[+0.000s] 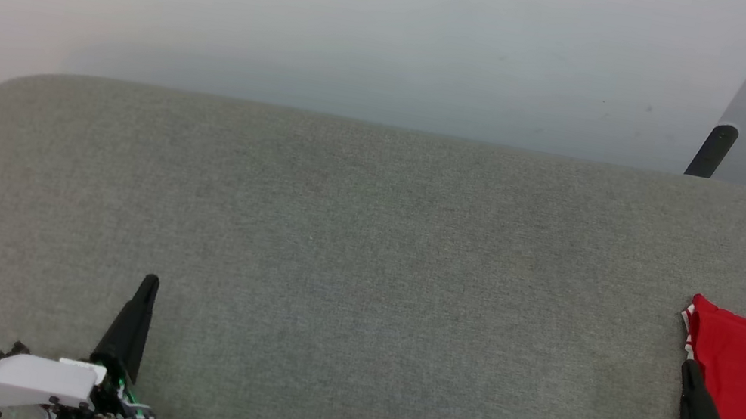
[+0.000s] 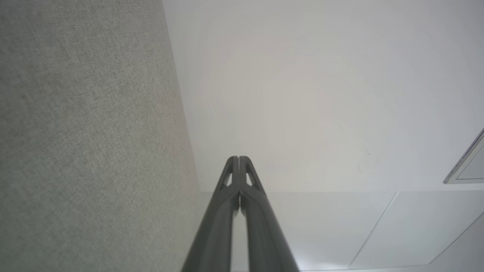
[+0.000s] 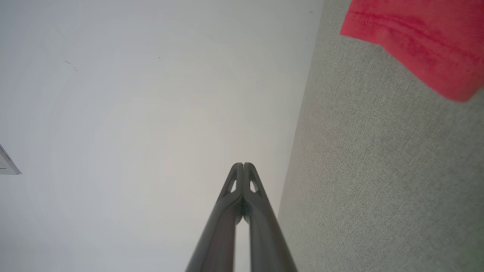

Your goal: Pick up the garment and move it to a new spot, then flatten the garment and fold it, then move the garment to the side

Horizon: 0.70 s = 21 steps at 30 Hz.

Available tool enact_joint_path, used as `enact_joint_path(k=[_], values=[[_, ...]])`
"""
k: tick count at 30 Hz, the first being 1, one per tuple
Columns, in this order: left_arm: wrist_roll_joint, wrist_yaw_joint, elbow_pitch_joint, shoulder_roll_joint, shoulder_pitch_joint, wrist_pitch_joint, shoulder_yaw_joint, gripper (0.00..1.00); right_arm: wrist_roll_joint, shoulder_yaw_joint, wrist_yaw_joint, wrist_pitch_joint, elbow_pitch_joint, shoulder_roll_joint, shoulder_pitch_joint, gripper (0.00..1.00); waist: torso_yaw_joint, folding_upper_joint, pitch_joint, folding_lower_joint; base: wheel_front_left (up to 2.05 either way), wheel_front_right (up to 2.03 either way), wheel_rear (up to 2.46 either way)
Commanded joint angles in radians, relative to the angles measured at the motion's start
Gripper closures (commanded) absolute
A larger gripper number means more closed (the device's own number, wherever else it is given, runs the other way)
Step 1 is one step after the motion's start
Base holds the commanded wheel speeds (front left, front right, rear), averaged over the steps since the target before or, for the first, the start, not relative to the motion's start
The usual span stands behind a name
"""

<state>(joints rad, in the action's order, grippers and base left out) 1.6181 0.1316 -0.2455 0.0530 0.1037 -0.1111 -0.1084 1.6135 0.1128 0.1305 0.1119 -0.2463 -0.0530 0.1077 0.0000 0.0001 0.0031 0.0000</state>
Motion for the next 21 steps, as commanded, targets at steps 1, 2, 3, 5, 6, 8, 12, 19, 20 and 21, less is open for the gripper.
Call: enact_joint_path(k=[1,2,3,5,6,8,12,19,20,21], values=[[-0.003,-0.002,-0.001,-0.002,0.011,-0.002,-0.003,1.00,0.000,0.001,0.000,0.002,-0.001,0.003,0.003,1.00,0.000,-0.0001,0.000,0.0000,0.00,0.00,0.00],[-0.003,-0.002,-0.001,-0.002,0.011,-0.002,-0.003,1.00,0.000,0.001,0.000,0.002,-0.001,0.003,0.003,1.00,0.000,-0.0001,0.000,0.0000,0.00,0.00,0.00],[-0.003,-0.002,-0.001,-0.002,0.011,-0.003,-0.003,1.00,0.000,0.001,0.000,0.003,-0.001,0.003,0.003,1.00,0.000,-0.0001,0.000,0.0000,0.00,0.00,0.00],[-0.003,-0.002,-0.001,-0.002,0.011,-0.003,-0.004,1.00,0.000,0.001,0.000,0.003,-0.001,0.003,0.003,1.00,0.000,-0.0001,0.000,0.0000,0.00,0.00,0.00],[-0.004,-0.002,-0.001,-0.002,0.011,-0.003,-0.004,1.00,0.000,0.001,0.000,0.003,-0.001,0.003,0.003,1.00,0.000,-0.0001,0.000,0.0000,0.00,0.00,0.00],[-0.004,-0.002,-0.001,-0.002,0.011,-0.003,-0.004,1.00,0.000,0.002,0.000,0.003,-0.001,0.003,0.003,1.00,0.000,-0.0001,0.000,0.0000,0.00,0.00,0.00],[-0.004,-0.002,-0.001,-0.002,0.011,-0.003,-0.004,1.00,0.000,0.002,0.000,0.003,-0.001,0.003,0.003,1.00,0.000,-0.0001,0.000,0.0000,0.00,0.00,0.00],[-0.005,-0.002,-0.001,-0.003,0.011,-0.002,-0.005,1.00,-0.001,0.002,0.000,0.003,-0.001,0.003,0.003,1.00,0.000,-0.0001,0.000,0.0000,0.00,0.00,0.00],[-0.005,-0.002,-0.001,-0.003,0.011,-0.002,-0.005,1.00,-0.001,0.002,0.000,0.003,-0.001,0.003,0.003,1.00,0.000,-0.0001,0.000,0.0000,0.00,0.00,0.00],[-0.005,-0.002,-0.001,-0.003,0.011,-0.002,-0.005,1.00,-0.001,0.002,0.000,0.003,-0.001,0.003,0.003,1.00,0.000,-0.0001,0.000,0.0000,0.00,0.00,0.00]])
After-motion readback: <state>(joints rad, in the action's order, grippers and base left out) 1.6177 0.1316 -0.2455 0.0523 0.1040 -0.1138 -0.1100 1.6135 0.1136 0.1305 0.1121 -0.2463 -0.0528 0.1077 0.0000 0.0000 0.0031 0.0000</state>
